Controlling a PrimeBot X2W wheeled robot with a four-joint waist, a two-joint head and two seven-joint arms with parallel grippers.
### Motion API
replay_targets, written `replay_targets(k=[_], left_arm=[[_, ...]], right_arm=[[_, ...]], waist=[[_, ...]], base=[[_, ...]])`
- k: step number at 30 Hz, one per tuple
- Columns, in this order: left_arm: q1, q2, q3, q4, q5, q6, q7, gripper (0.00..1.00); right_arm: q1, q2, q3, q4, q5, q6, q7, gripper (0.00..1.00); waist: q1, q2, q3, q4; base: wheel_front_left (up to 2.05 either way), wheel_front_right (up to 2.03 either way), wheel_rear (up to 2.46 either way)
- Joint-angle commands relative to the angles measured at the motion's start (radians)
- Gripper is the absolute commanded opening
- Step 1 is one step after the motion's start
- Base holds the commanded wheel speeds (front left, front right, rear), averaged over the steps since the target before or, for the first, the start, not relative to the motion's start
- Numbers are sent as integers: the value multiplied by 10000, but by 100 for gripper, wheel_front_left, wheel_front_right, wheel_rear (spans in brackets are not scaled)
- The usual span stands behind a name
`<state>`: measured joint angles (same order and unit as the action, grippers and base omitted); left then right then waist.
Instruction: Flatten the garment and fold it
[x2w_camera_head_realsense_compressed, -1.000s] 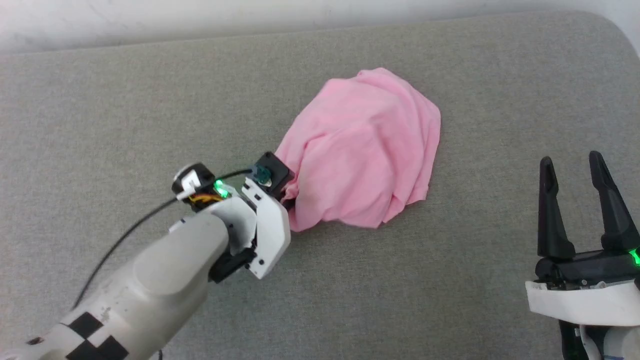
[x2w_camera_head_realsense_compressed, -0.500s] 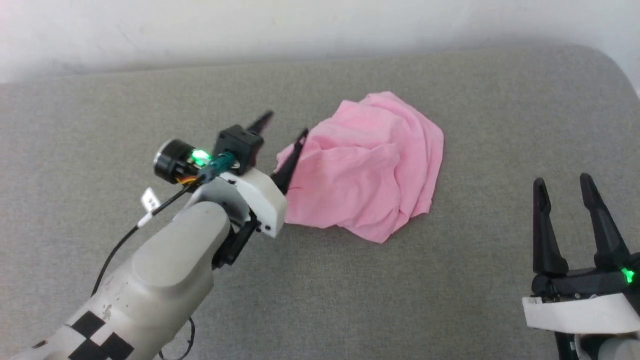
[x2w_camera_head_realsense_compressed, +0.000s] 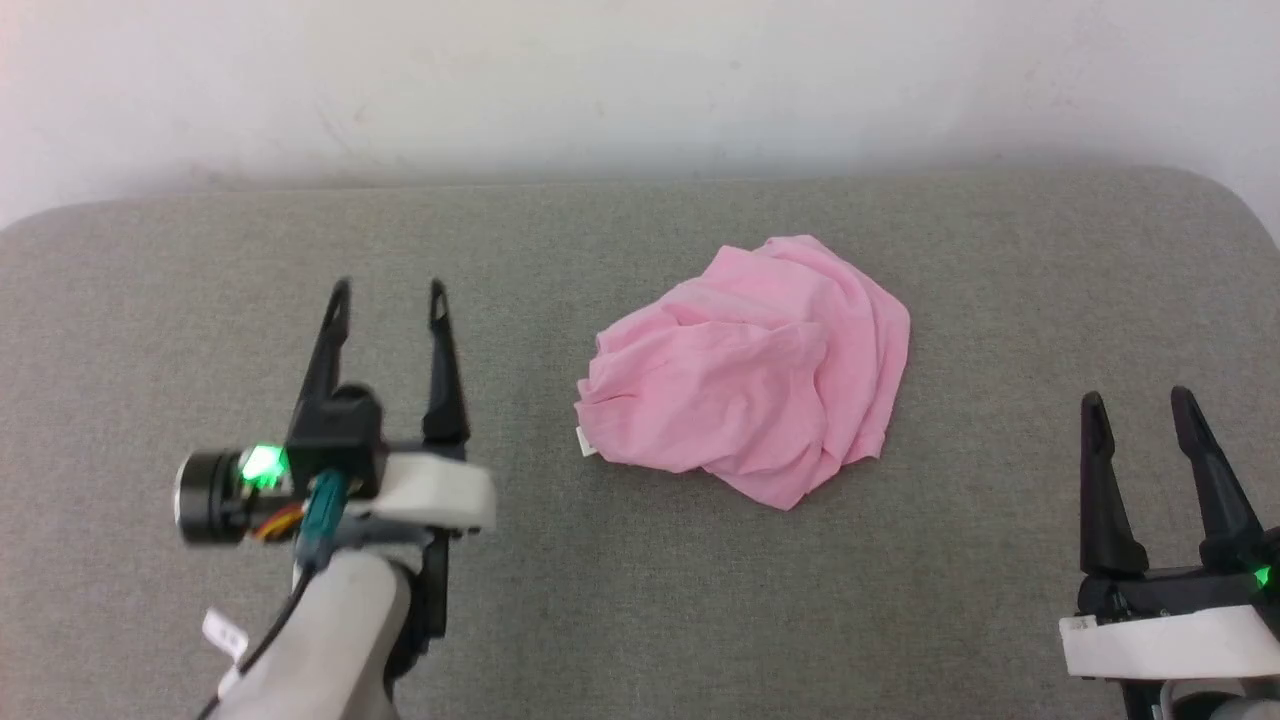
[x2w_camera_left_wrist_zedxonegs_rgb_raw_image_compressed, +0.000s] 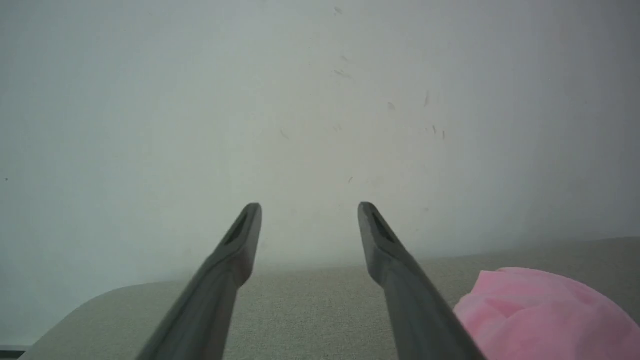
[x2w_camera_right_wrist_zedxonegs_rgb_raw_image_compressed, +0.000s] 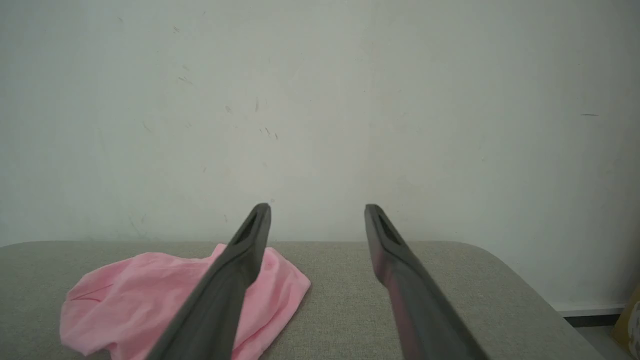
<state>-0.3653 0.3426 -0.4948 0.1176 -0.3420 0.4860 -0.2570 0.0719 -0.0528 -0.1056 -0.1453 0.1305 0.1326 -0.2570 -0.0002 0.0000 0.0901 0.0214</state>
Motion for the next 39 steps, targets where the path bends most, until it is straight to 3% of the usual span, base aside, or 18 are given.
replay_targets(k=[1, 4, 11, 17, 25, 39], left_arm=[[400, -146, 324, -187, 233, 65, -45, 100], [1337, -472, 995, -537, 721, -171, -46, 100], [2828, -1111, 1776, -737, 1571, -1488, -46, 100], [3336, -1687, 2319, -727, 1979, -2355, -46, 100], [3570, -2200, 3093, -604, 2410, -2958, -47, 100], [3016, -2494, 3788, -452, 2700, -3643, -47, 100]], right_arm=[[139, 26, -66, 89, 19, -19, -47, 100], [182, 26, -67, 347, 139, -19, -47, 100], [369, 26, 10, 844, 396, -19, -47, 100], [538, 26, 109, 879, 410, -19, -47, 100], [666, 26, 291, 747, 361, -19, -47, 100], [607, 26, 338, 663, 239, -19, -47, 100]], waist=[[2, 0, -61, 51], [2, 0, -142, 81], [2, 0, -406, 48], [2, 0, -522, 1], [2, 0, -592, -74], [2, 0, -577, -91]], base=[[0, 0, 0], [0, 0, 0], [0, 0, 0], [0, 0, 0], [0, 0, 0], [0, 0, 0]])
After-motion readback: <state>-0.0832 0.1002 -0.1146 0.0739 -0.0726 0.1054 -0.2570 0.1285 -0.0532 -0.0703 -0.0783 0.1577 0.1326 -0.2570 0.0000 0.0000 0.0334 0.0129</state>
